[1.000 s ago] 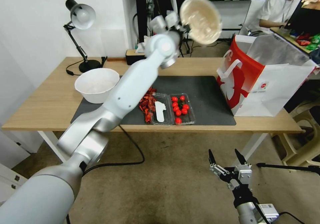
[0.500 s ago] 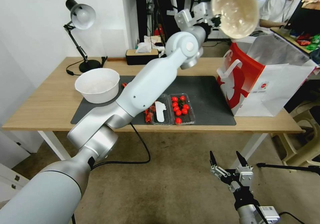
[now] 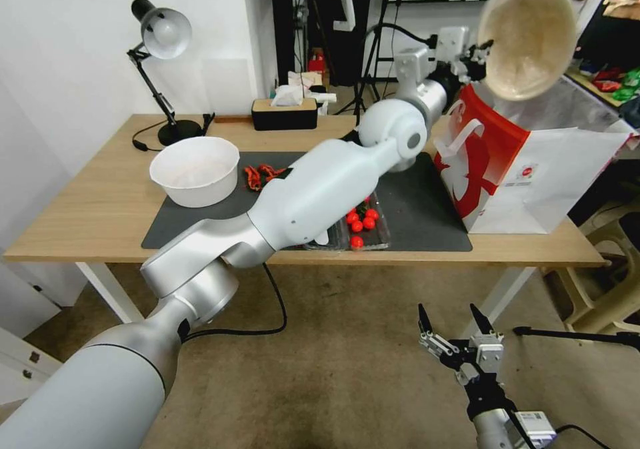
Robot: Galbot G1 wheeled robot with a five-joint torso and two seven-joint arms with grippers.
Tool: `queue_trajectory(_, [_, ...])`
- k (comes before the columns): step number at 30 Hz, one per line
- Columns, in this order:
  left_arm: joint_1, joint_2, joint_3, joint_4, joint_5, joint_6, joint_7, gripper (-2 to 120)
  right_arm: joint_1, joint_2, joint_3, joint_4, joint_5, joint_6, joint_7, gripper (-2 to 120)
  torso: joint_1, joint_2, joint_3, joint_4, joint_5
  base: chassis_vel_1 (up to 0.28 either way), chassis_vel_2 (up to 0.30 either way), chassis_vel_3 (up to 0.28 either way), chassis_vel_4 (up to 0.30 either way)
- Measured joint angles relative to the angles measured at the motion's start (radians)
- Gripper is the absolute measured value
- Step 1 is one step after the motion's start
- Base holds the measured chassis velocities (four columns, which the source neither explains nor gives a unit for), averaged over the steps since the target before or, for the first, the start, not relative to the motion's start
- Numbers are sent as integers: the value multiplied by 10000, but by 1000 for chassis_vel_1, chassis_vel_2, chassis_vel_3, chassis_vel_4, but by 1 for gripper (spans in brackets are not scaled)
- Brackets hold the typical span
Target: Pick up the trash from the table and place it into the takeout bag.
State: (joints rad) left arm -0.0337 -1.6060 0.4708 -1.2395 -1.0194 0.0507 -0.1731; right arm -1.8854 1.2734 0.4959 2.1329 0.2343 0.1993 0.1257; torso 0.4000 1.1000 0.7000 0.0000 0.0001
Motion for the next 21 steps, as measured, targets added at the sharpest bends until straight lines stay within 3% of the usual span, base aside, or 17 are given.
queue_trajectory(7, [85,262,469,69,1440,-279,476,0,58,-16,4,-67,29,0,-2,100,0,0,0,1,-1,0,0,0,0])
queue_trajectory(12, [134,444,647,-11,1853,-351,516,0,83,2,-14,-88,30,0,-6,100,0,0,0,0,-1,0,0,0,0])
queue_trajectory(21, [224,597,653,-300,1806,-350,458,32,119,31,-44,-117,11,0,-15,100,0,0,0,-2,-1,0,0,0,0])
